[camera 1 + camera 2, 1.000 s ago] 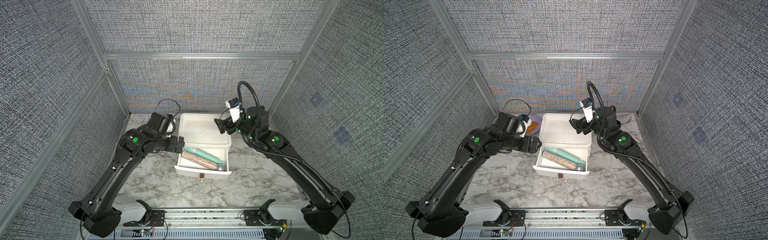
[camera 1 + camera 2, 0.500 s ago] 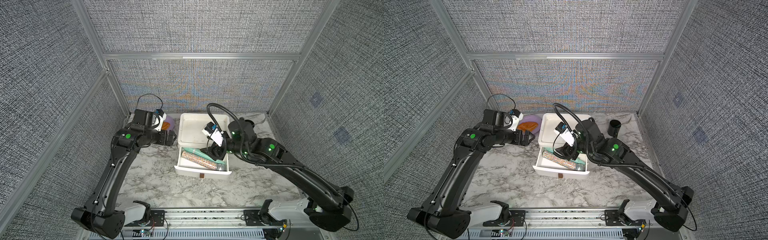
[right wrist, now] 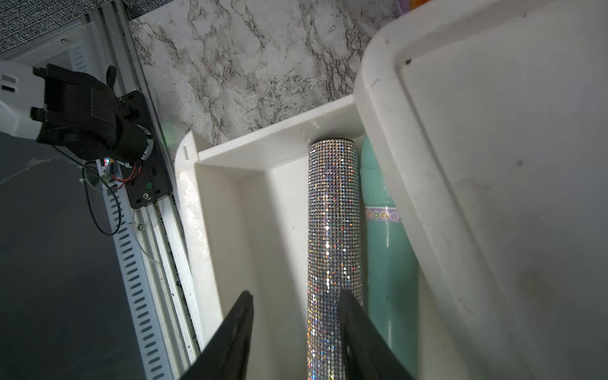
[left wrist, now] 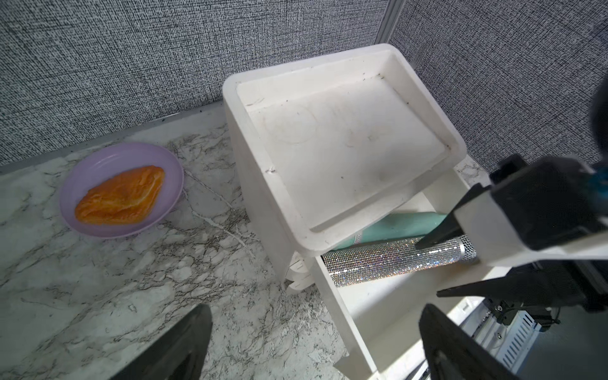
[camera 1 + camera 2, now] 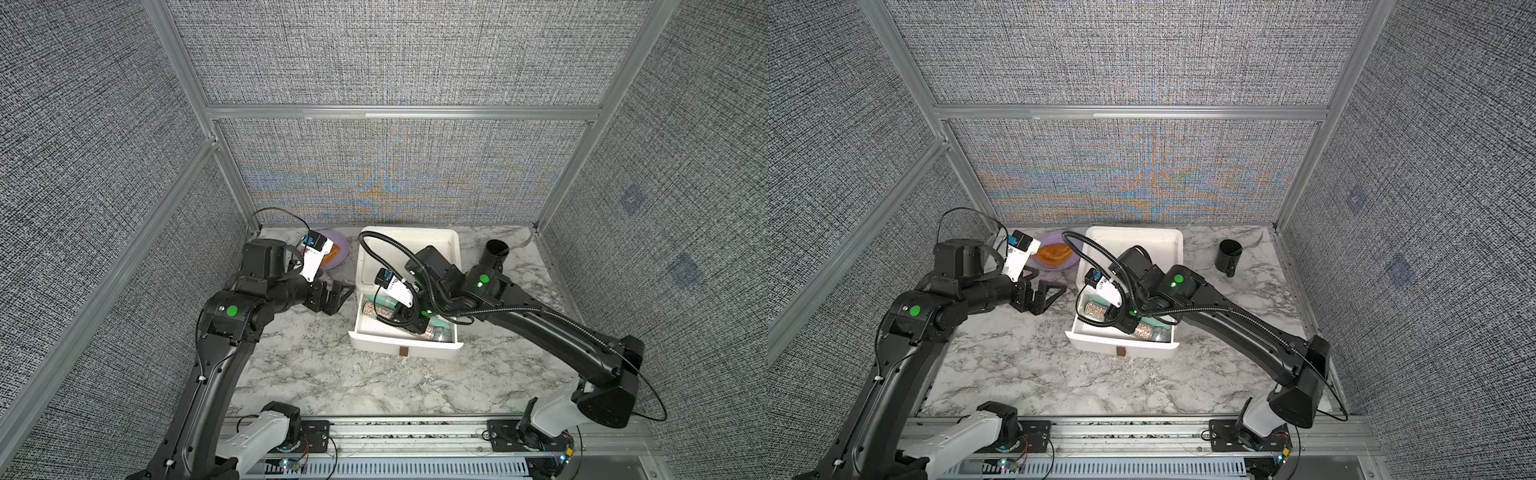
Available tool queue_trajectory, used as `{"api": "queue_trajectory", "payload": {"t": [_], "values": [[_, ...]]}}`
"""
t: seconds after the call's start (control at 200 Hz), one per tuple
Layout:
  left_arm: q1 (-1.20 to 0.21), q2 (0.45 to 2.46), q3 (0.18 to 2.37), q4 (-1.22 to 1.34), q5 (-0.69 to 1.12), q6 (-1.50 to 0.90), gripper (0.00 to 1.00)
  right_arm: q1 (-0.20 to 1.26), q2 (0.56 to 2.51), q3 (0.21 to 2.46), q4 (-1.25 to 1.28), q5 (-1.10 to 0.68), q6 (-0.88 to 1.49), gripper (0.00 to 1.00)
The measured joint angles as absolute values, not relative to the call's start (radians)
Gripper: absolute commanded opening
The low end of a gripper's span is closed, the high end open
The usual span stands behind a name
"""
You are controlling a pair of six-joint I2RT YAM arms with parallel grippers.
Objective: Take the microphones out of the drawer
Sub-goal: Pick up the microphone from the drawer.
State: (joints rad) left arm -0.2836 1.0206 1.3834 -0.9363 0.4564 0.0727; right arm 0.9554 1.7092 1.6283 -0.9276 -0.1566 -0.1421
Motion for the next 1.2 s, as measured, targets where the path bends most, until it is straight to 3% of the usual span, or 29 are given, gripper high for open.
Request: {"api": "queue_trajectory", "payload": {"t": [0.681,1.201], "values": [[-0.232,0.965,1.329,-0.874,0.606,0.096,1.0,0.959,1.804,1.597,-0.91,-0.023,-0.152,0.37],[-0.213,0.952,1.31,-0.838,0.635,0.093,1.0,0.994,1.836,1.563,-0.913,0.067,-0.193,0.49]]}}
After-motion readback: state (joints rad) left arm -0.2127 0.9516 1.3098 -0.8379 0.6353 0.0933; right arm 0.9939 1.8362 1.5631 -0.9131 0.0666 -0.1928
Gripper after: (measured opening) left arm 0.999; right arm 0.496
